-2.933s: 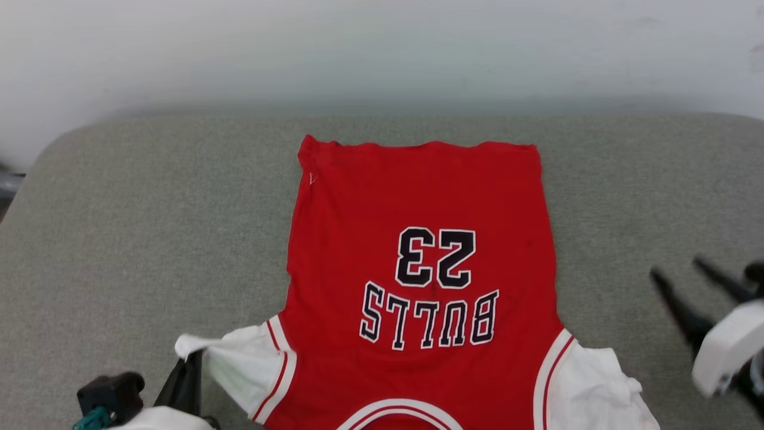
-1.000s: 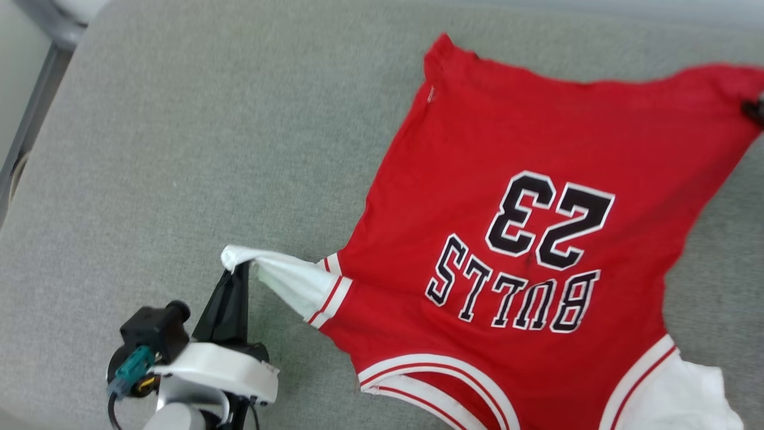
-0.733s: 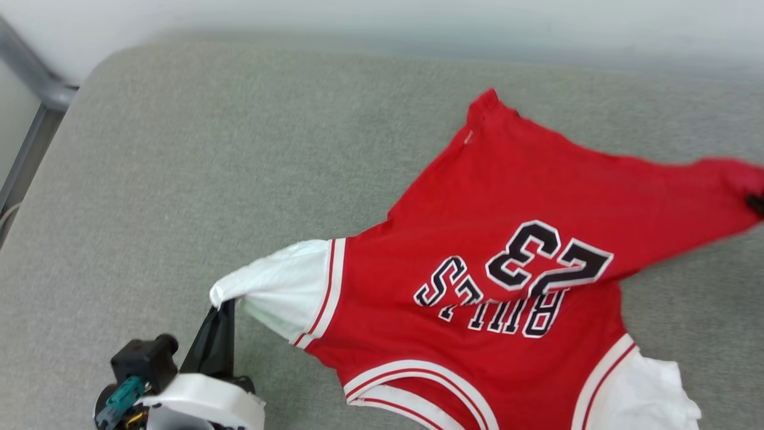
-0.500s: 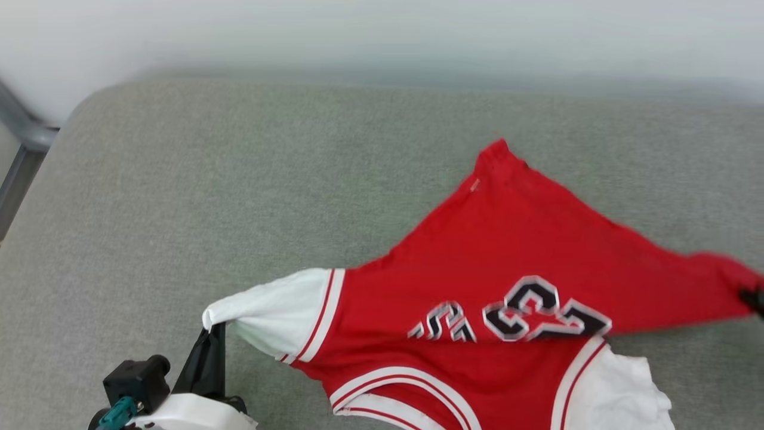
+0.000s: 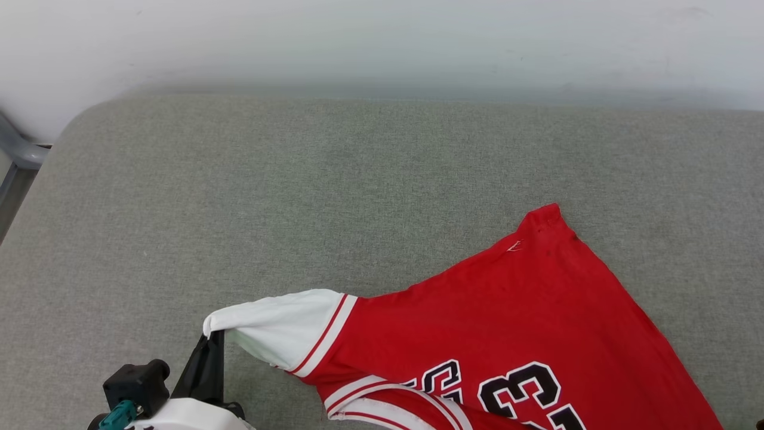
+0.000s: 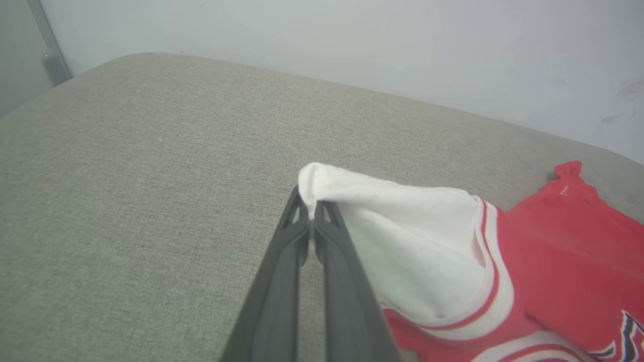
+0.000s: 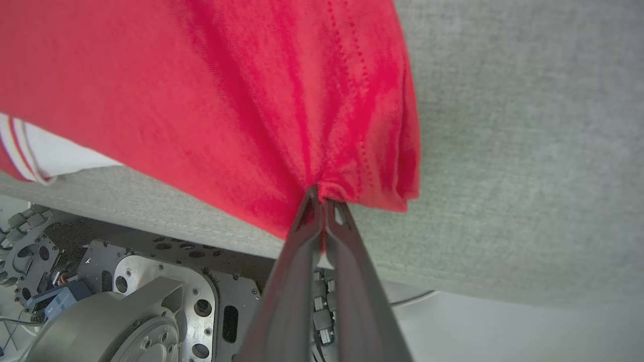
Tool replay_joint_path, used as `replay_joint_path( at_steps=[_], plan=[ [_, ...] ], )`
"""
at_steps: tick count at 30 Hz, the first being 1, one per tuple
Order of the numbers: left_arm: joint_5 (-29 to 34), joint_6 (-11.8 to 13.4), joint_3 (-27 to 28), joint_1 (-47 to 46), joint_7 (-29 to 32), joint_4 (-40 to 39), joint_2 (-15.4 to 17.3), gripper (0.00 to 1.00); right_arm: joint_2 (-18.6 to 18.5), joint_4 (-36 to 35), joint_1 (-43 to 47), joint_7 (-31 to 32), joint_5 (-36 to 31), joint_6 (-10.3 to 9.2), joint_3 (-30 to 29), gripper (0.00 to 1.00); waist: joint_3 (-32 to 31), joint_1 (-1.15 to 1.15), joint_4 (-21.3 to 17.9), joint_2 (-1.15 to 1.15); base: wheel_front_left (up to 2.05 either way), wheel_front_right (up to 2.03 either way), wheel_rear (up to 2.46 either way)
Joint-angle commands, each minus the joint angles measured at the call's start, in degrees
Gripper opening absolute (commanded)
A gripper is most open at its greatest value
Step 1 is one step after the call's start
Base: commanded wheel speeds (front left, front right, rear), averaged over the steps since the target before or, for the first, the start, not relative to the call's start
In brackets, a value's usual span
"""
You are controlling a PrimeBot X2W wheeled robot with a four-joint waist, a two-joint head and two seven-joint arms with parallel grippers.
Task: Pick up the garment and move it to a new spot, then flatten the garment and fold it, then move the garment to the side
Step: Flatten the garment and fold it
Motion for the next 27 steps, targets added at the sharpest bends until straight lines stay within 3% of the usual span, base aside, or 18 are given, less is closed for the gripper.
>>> replay_joint_path(
  at_steps=[1, 2, 3, 10, 17, 22, 27],
  plan=[
    [0.0, 0.1, 0.0, -0.4, 0.0, -0.1, 0.1, 0.0, 0.8, 0.5, 0.4, -0.5, -0.2, -0.06, -0.3, 0.21, -0.1, 0.01, 0.0, 0.0, 0.0, 0.0, 0.0],
    [0.0, 0.2, 0.0, -0.3, 0.0, -0.2, 0.1, 0.0, 1.2, 0.2, -0.1, -1.0, -0.6, -0.06, -0.8, 0.55, -0.1, 0.01, -0.1, 0.0, 0.0, 0.0, 0.0],
    [0.0, 0.3, 0.1, -0.2, 0.0, -0.3, 0.2, 0.0, 1.5, -0.2, -0.7, -1.4, -0.8, -0.06, -1.2, 1.0, -0.2, 0.01, -0.2, 0.0, 0.0, 0.0, 0.0],
    [0.3, 0.6, -0.3, 0.0, 0.2, -1.1, 0.5, 0.0, 0.4, -6.6, -5.1, -4.8, -3.0, -0.06, -4.9, 1.0, -0.1, 0.01, 0.0, 0.0, 0.0, 0.0, 0.0],
    [1.0, 0.6, -1.2, -1.9, 0.4, -2.1, 0.0, 0.0, -2.9, -14.0, -15.4, -4.5, -5.5, -0.06, -6.2, 1.0, 2.0, 0.01, 1.6, 0.0, 0.0, 0.0, 0.0],
    [1.6, 0.1, -2.2, -4.1, 0.4, -2.3, -0.5, 0.0, -6.9, -15.7, -25.7, -0.6, -6.2, -0.06, -1.6, 1.0, 4.4, 0.01, 3.4, 0.0, 0.0, 0.0, 0.0],
    [2.4, -0.4, -3.2, -6.5, 0.3, -2.2, -1.2, 0.0, -10.2, -13.0, -37.0, 6.6, -6.0, -0.06, 7.5, 1.0, 7.0, 0.01, 5.3, 0.0, 0.0, 0.0, 0.0]
  ],
)
